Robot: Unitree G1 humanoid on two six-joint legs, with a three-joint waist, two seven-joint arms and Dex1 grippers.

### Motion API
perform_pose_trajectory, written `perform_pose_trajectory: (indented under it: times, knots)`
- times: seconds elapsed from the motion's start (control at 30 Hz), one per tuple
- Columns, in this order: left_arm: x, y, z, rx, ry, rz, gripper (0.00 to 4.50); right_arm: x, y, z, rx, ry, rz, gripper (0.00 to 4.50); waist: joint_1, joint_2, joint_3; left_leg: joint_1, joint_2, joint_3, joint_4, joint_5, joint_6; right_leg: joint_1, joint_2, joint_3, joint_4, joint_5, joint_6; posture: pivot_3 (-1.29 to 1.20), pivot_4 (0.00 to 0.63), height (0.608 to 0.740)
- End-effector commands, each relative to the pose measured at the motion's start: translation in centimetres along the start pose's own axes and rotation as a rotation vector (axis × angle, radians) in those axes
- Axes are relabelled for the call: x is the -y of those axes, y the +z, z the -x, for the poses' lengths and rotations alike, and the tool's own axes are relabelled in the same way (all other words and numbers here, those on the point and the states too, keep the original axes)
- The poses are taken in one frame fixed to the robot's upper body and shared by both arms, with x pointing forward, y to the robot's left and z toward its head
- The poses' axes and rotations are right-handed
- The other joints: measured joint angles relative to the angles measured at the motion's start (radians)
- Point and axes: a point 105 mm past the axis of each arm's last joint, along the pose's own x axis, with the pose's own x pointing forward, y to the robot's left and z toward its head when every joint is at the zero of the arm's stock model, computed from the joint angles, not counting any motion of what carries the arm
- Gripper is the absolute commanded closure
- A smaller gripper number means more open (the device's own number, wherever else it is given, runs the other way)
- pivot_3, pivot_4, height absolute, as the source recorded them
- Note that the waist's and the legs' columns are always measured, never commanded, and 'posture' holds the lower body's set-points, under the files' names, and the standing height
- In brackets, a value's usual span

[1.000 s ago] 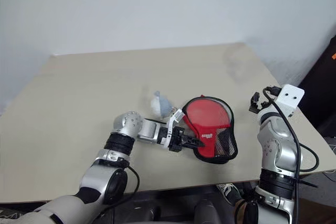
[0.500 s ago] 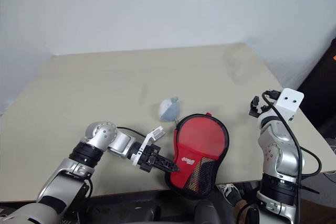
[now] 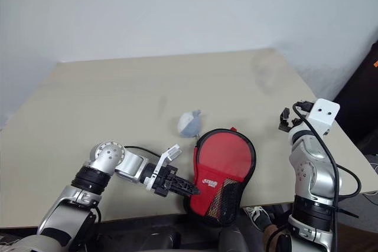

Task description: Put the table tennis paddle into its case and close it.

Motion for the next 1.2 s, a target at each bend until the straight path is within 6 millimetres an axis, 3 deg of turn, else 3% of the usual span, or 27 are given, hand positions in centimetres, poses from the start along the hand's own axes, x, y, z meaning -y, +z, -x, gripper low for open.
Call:
perform_pose_trajectory:
  times: [0.03, 0.13, 0.23, 0.33, 0.47, 0.53, 0.63, 0.83, 0.9, 1.07, 1.2]
  knots:
    - [0.9, 0.5, 0.8, 0.034, -0.028, -0.030, 1.78, -0.2, 1.5, 0.1, 0.060, 0.001, 0.007, 0.00, 0.000, 0.000, 0.000, 0.000, 0.000, 0.000, 0.000, 0.000, 0.000, 0.000, 0.000, 0.000, 0.000, 0.000, 0.000, 0.00, 0.000, 0.740]
    - [1.1, 0.5, 1.5, 0.032, -0.022, -0.043, 0.76, -0.3, 1.6, 0.1, 0.061, 0.005, 0.004, 0.00, 0.000, 0.000, 0.000, 0.000, 0.000, 0.000, 0.000, 0.000, 0.000, 0.000, 0.000, 0.000, 0.000, 0.000, 0.000, 0.00, 0.000, 0.740]
    - [1.2, 1.1, 3.4, 0.060, 0.020, -0.090, 0.03, -0.6, 1.8, 0.2, 0.073, 0.029, -0.009, 0.00, -0.002, 0.000, 0.000, 0.000, 0.000, 0.000, 0.000, 0.000, 0.000, -0.001, 0.001, 0.000, 0.000, 0.000, 0.000, 0.00, 0.000, 0.740]
    - [1.4, 2.1, 5.3, 0.117, 0.083, -0.237, 0.03, -1.2, 2.5, 0.2, 0.101, 0.088, -0.032, 0.00, -0.003, 0.000, 0.000, 0.000, 0.001, 0.001, -0.001, 0.000, 0.000, -0.002, 0.001, 0.001, 0.001, 0.000, 0.000, 0.00, 0.000, 0.740]
    - [2.8, 4.1, 6.6, 0.220, 0.129, -0.659, 0.03, -3.6, 4.1, 1.3, 0.211, 0.300, -0.037, 0.00, 0.001, 0.000, 0.000, -0.001, 0.001, 0.003, -0.002, 0.000, -0.001, -0.002, 0.001, 0.002, -0.001, 0.000, 0.000, 0.00, 0.000, 0.740]
    - [3.7, 5.6, 6.1, 0.290, 0.136, -0.815, 0.03, -4.3, 4.4, 1.5, 0.225, 0.358, -0.071, 0.00, 0.006, 0.000, 0.000, -0.001, 0.001, 0.003, -0.002, 0.000, -0.001, -0.001, 0.000, 0.002, -0.001, 0.000, 0.000, 0.00, 0.000, 0.740]
    - [3.2, 7.0, 3.1, 0.342, 0.160, -0.904, 0.03, -5.2, 4.3, 1.3, 0.219, 0.401, -0.071, 0.00, 0.007, 0.000, 0.000, -0.001, 0.001, 0.003, -0.001, 0.000, 0.000, 0.000, 0.000, 0.002, -0.002, 0.000, 0.000, 0.00, 0.000, 0.740]
    - [1.4, 5.8, -2.8, 0.308, 0.160, -1.055, 0.03, -6.1, 4.0, 0.8, 0.205, 0.413, -0.033, 0.00, 0.000, 0.000, 0.000, 0.000, 0.001, 0.004, -0.002, 0.000, 0.000, -0.002, 0.002, 0.004, -0.001, 0.000, -0.001, 0.00, 0.000, 0.740]
    - [1.3, 6.0, -3.4, 0.338, 0.151, -1.046, 0.03, -6.2, 4.0, 0.7, 0.203, 0.416, -0.032, 0.00, 0.005, 0.000, 0.000, 0.000, 0.001, 0.004, -0.001, 0.000, 0.000, -0.001, 0.002, 0.004, 0.000, 0.000, -0.001, 0.00, 0.000, 0.740]
    - [-2.2, 5.3, -3.6, 0.190, 0.274, -1.138, 0.03, -8.0, 4.0, 0.6, 0.165, 0.494, -0.063, 0.00, 0.005, -0.001, 0.000, 0.001, 0.001, 0.004, 0.001, 0.000, 0.000, 0.003, 0.002, 0.004, -0.001, 0.000, 0.000, 0.00, 0.000, 0.740]
    - [-4.0, 4.7, -3.4, 0.131, 0.330, -1.195, 0.03, -11.5, 4.1, 1.1, 0.088, 0.702, -0.186, 0.00, 0.003, 0.000, -0.001, 0.003, 0.001, 0.003, 0.001, 0.000, 0.001, 0.003, 0.002, 0.004, -0.001, 0.000, 0.000, 0.00, 0.000, 0.740]
